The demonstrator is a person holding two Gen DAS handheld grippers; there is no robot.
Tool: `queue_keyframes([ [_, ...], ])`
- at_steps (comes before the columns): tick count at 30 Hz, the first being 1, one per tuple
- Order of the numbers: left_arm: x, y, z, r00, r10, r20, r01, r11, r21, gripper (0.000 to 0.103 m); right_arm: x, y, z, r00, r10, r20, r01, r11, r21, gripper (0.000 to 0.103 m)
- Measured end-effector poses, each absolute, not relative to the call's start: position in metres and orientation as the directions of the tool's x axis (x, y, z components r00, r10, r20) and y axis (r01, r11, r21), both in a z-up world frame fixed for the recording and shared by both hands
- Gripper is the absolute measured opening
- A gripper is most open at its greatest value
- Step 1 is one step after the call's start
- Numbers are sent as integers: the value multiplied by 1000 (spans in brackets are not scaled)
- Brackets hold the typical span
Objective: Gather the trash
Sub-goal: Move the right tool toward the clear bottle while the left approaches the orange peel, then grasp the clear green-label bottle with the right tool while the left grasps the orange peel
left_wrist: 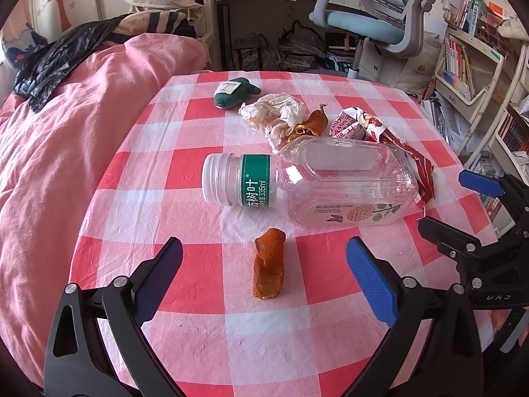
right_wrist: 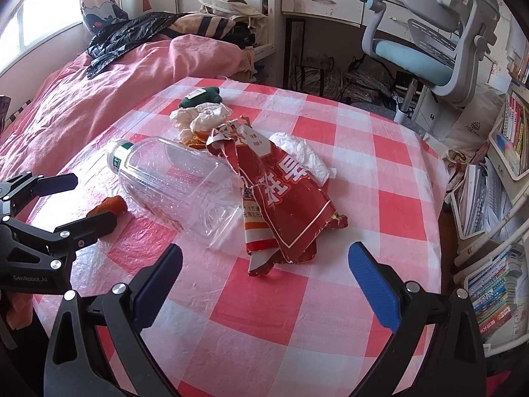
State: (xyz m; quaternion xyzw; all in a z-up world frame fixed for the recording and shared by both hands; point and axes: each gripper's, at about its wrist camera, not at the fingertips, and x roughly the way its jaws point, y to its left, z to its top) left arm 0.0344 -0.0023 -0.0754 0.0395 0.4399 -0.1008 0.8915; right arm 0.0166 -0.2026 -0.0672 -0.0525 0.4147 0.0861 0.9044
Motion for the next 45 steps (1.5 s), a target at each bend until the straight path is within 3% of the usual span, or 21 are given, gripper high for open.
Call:
queue_keyframes([
  [9,41,10,-79,586,-136,-799,162,986,-49,95,16,-199,-61,642,204,-739,-254,966,46,96],
  [14,48,27,-79,590,-135,-796,101,990,-93,95,19,-188,-60,615,285,-735,-315,944,103,82],
  [20,54,29,-81,580,-149,-801,113,988,-102,94,21,-165,-55,637,277,-719,-398,918,2,78],
  [26,59,46,-81,561,-172,-810,71,985,-160,91,37,-128,-46,566,384,-730,-630,773,-82,78],
  [36,57,36,-86,514,-212,-831,168,975,-145,79,86,-100,-68,434,195,-880,-782,566,-260,74],
  [39,56,28,-89,505,-218,-835,199,971,-133,79,93,-103,-73,419,181,-890,-779,574,-251,72],
  [45,54,11,-96,494,-208,-844,254,963,-88,66,88,-110,-63,472,216,-855,-730,640,-241,61],
])
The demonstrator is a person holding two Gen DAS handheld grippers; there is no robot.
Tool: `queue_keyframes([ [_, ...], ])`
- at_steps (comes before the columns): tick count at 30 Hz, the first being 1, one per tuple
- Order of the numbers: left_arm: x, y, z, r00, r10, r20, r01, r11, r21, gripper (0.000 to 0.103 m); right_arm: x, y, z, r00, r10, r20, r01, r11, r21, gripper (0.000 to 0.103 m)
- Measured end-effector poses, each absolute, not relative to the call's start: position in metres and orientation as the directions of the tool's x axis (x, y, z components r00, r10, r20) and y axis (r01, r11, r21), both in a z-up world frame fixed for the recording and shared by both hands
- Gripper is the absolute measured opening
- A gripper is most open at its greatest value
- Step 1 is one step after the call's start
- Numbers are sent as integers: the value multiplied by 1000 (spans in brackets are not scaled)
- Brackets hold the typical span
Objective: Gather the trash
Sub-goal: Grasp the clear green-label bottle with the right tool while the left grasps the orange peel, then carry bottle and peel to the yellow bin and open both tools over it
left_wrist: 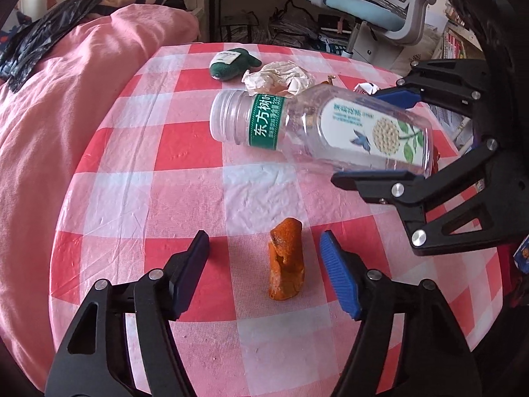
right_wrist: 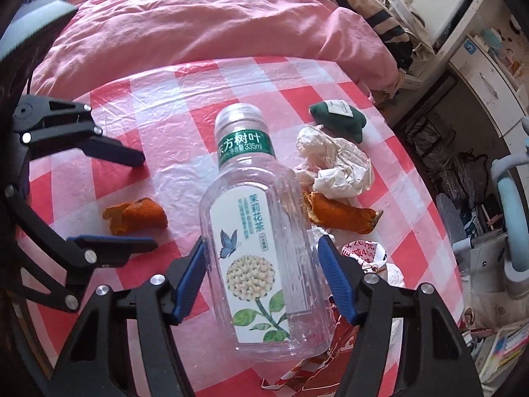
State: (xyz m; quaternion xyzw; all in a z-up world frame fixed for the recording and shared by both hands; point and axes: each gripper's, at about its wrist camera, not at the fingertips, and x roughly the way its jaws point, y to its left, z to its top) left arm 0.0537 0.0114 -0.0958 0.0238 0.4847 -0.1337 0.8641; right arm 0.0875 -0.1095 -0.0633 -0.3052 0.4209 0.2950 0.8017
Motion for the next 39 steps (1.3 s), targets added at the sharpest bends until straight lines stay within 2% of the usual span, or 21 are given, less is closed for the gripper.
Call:
queue_keyframes([
  [3,51,10,-95,493,-219,-842,265,960,-95,64,82,-127,-41,496,308,-812,-665,736,-127,55],
  [7,51,8,-95,497,-221,-839,271,958,-92,64,66,-166,-15,482,501,-718,-574,800,173,54],
  [14,48,-7,-98,527,-190,-828,312,950,-20,61,27,-233,-16,478,702,-528,-415,710,569,54],
  [16,48,-12,-99,543,-179,-820,321,947,7,55,18,-249,-17,494,716,-493,-371,686,626,54],
  [17,47,-15,-99,553,-172,-816,328,944,23,52,15,-254,-15,503,715,-485,-358,683,636,54],
  [19,46,-19,-98,556,-183,-811,340,940,21,27,7,-263,-11,524,691,-498,-348,707,616,54],
  [20,44,-20,-98,556,-180,-812,340,940,24,20,4,-265,-10,529,681,-506,-342,717,608,54],
  [23,42,-19,-95,520,-236,-821,338,939,-55,19,-6,-279,-11,541,677,-499,-317,713,625,54],
  [29,18,-33,-66,552,-310,-774,368,923,-107,18,-31,-315,-2,595,640,-487,-279,732,621,54],
  [39,-31,-110,-26,482,-506,-715,539,815,-212,18,-99,-429,-2,692,439,-573,-82,837,541,54],
])
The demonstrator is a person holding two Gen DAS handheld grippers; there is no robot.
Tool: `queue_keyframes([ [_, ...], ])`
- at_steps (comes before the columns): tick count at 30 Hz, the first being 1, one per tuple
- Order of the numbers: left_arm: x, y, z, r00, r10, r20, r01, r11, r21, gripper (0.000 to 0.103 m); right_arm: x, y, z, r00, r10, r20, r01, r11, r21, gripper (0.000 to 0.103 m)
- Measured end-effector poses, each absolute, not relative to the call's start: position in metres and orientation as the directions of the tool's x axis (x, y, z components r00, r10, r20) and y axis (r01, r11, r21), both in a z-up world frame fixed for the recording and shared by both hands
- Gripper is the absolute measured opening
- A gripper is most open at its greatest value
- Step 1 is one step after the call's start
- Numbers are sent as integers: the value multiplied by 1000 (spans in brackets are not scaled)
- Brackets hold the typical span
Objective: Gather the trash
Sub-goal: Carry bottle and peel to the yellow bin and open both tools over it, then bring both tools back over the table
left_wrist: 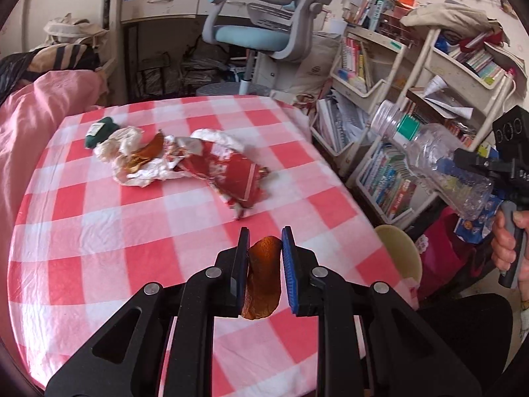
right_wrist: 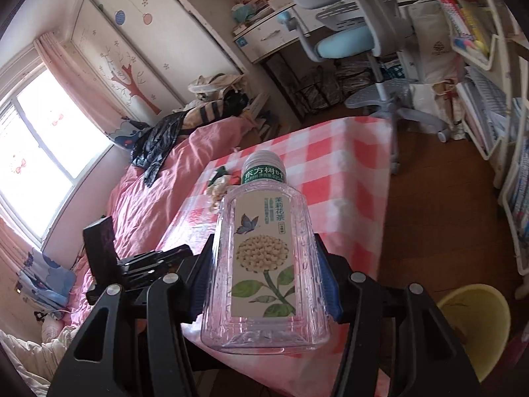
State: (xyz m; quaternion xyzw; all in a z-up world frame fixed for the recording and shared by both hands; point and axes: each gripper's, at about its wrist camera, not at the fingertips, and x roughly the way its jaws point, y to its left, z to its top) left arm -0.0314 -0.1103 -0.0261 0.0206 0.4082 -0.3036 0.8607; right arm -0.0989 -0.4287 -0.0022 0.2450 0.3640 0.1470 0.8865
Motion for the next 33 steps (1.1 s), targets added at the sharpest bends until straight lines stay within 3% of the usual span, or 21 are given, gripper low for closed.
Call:
queue_keyframes([
  [8,-82,-246,-23,332,-618,-713,715,658,-237,18,-164,-508,-58,682,305,-665,132,843,521,54],
  [14,-107,-358,-51,203,-636,-745,793,553,-256,19,-194,-546,-120,631,257,-732,291,796,530,57],
  [15,-108,-374,-57,211,-622,-754,794,559,-240,22,-196,-555,-129,632,246,-735,334,769,546,58],
  [18,-110,-399,-69,239,-575,-783,781,593,-197,50,-209,-581,-139,653,205,-729,443,677,587,65],
  [24,-107,-346,-48,370,-565,-738,744,656,-129,70,-192,-558,-89,658,123,-743,369,807,461,69],
  [28,-89,-261,-33,488,-500,-715,610,782,-130,84,-149,-504,-44,660,114,-742,219,917,335,78],
  [31,-72,-185,-25,568,-415,-711,477,870,-126,88,-107,-437,-22,626,154,-764,52,970,238,88],
  [33,-56,-142,-22,600,-336,-726,391,915,-101,88,-76,-386,-18,592,181,-785,-49,981,189,89],
])
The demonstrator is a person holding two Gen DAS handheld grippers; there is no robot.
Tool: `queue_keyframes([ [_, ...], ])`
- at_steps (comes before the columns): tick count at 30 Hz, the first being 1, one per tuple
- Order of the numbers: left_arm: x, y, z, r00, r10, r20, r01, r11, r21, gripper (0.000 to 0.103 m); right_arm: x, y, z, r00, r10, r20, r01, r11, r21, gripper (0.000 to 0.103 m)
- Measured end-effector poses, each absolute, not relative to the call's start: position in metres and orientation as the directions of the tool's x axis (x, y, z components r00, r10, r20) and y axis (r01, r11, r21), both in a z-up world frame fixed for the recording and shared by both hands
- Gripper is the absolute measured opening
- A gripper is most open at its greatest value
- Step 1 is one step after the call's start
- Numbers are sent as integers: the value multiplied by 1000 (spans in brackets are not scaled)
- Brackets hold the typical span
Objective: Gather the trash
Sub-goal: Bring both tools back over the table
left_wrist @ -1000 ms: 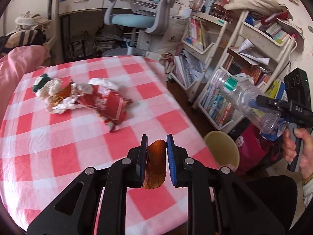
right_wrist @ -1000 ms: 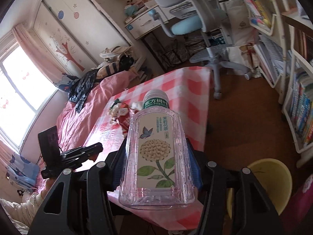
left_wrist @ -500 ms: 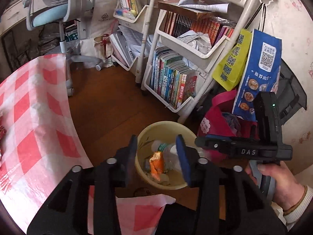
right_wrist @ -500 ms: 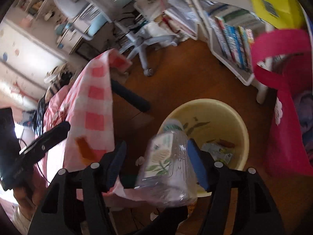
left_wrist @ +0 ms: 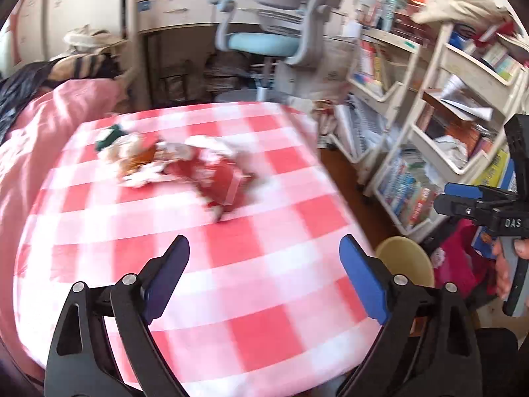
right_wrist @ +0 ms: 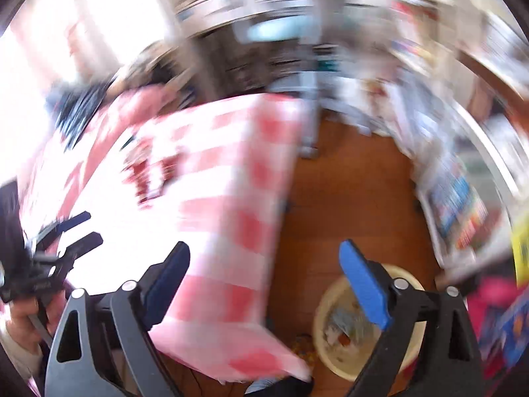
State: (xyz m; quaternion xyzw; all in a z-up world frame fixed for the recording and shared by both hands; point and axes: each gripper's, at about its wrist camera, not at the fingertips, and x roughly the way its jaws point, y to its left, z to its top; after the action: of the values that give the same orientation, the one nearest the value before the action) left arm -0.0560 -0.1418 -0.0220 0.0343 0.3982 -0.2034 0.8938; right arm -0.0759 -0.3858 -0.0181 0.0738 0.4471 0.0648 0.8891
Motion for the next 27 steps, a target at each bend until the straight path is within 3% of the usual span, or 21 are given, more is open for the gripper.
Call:
queue_keyframes([
  [5,-23,-45,-13,647,-188,-738,222,974,-54,89,-13,-277,-54,533,164,-830,-154,984,95,91],
  [10,-9,19,-13,675,-157,-721,132,987,-91,92,25,-232,-102,492,148,-858,-104,988,111,92],
  [15,3,38,-25,669,-138,-730,105,990,-91,93,44,-211,-102,552,52,-832,-94,996,-1,96],
  [27,28,77,-35,634,-129,-762,24,989,-148,93,56,-201,-101,552,41,-833,-81,997,-5,97],
])
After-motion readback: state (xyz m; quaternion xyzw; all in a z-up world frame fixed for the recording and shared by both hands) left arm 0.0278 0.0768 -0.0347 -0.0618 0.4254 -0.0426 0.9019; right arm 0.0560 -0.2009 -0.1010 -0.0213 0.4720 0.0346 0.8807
